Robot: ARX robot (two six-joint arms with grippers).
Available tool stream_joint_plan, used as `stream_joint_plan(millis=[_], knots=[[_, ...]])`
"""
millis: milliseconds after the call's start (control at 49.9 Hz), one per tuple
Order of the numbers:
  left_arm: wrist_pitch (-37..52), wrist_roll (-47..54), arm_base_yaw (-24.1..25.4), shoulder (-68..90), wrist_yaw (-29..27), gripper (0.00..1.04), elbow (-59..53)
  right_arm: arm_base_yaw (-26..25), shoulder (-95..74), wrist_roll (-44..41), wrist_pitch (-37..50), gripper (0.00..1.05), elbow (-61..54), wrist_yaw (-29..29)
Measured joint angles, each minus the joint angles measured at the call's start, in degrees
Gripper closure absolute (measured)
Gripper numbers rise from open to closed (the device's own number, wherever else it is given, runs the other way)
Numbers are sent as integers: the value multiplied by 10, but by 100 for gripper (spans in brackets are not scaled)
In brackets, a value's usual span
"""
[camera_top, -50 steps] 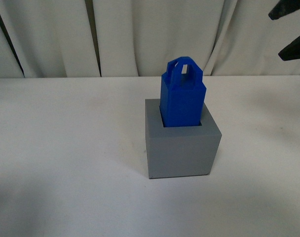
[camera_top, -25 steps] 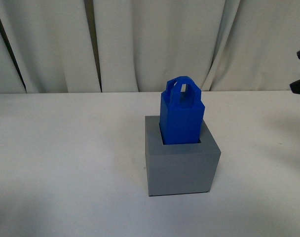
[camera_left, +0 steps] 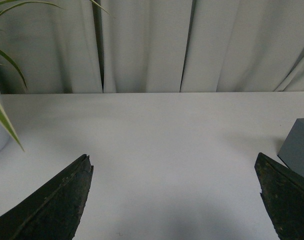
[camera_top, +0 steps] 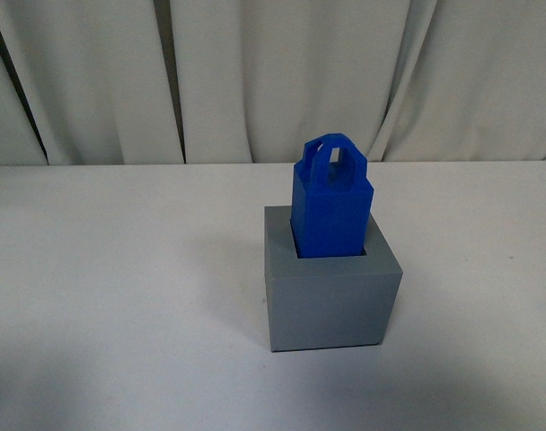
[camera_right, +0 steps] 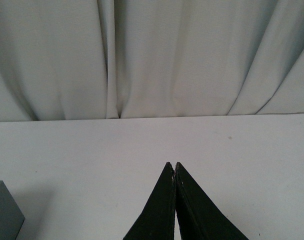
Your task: Insert blue part into gray base
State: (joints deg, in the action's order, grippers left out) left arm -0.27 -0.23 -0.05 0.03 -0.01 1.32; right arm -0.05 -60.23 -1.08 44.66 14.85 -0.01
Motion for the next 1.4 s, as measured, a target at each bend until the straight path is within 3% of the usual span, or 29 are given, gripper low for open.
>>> stream_joint_plan(millis=[761, 881, 1402], knots=[[0, 0, 0, 0, 0, 6, 0, 0, 226, 3, -105, 102, -119, 0], [0, 0, 0, 0, 0, 6, 0, 0, 240, 3, -90, 102, -143, 0], [0, 0, 0, 0, 0, 6, 0, 0, 409, 4, -251, 102, -146, 0]])
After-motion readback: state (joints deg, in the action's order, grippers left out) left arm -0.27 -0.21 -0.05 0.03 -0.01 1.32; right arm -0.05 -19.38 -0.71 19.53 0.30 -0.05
